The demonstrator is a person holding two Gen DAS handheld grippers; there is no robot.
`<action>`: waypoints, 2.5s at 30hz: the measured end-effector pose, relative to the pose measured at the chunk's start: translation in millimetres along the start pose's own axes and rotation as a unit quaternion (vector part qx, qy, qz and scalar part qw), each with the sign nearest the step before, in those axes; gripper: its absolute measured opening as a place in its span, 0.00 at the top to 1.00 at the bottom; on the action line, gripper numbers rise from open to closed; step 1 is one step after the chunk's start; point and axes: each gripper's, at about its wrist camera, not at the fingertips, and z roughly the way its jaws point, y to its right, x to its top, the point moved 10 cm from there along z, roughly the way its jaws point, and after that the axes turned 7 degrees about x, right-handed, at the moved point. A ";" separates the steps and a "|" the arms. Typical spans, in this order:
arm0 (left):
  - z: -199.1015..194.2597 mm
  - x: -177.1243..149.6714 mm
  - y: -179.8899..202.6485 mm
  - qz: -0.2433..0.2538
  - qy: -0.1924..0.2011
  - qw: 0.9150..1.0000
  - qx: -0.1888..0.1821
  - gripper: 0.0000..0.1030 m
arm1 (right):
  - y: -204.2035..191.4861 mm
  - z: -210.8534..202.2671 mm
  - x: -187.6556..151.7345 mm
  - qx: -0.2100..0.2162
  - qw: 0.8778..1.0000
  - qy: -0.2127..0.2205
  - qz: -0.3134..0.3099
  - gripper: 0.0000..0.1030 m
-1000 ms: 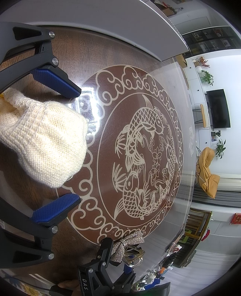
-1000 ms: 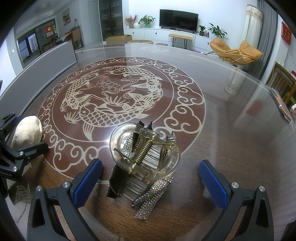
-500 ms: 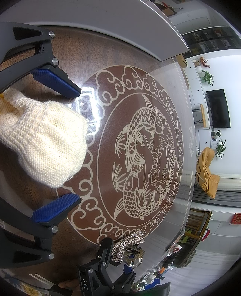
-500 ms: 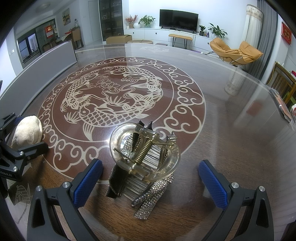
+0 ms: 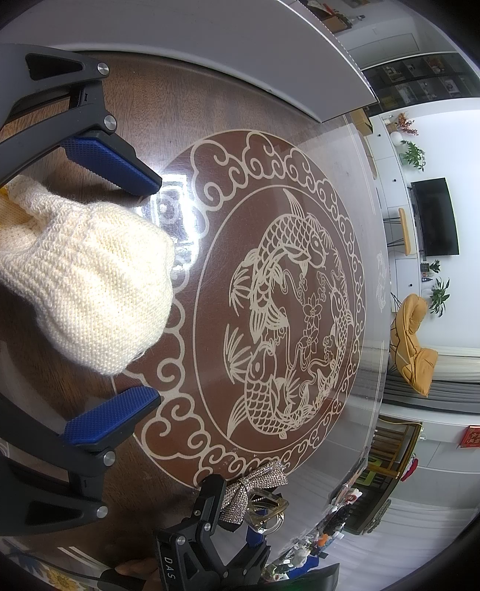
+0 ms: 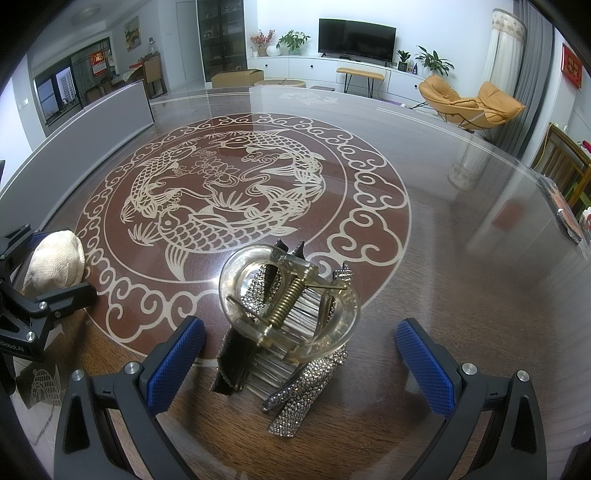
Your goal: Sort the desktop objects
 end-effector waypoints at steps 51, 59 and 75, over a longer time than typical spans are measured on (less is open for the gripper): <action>-19.2 -31.8 -14.6 0.025 -0.040 0.999 -0.011 0.00 | 5.8 -25.6 -13.2 0.061 0.997 -0.009 0.035 0.00; -17.6 -24.7 -15.1 0.008 -0.044 0.999 -0.015 0.00 | -14.7 -7.3 1.7 0.066 0.996 -0.019 0.055 0.00; -78.8 -17.3 -28.7 -0.087 0.013 0.995 -0.052 0.54 | -21.0 -50.2 8.0 0.067 0.998 -0.002 0.013 0.48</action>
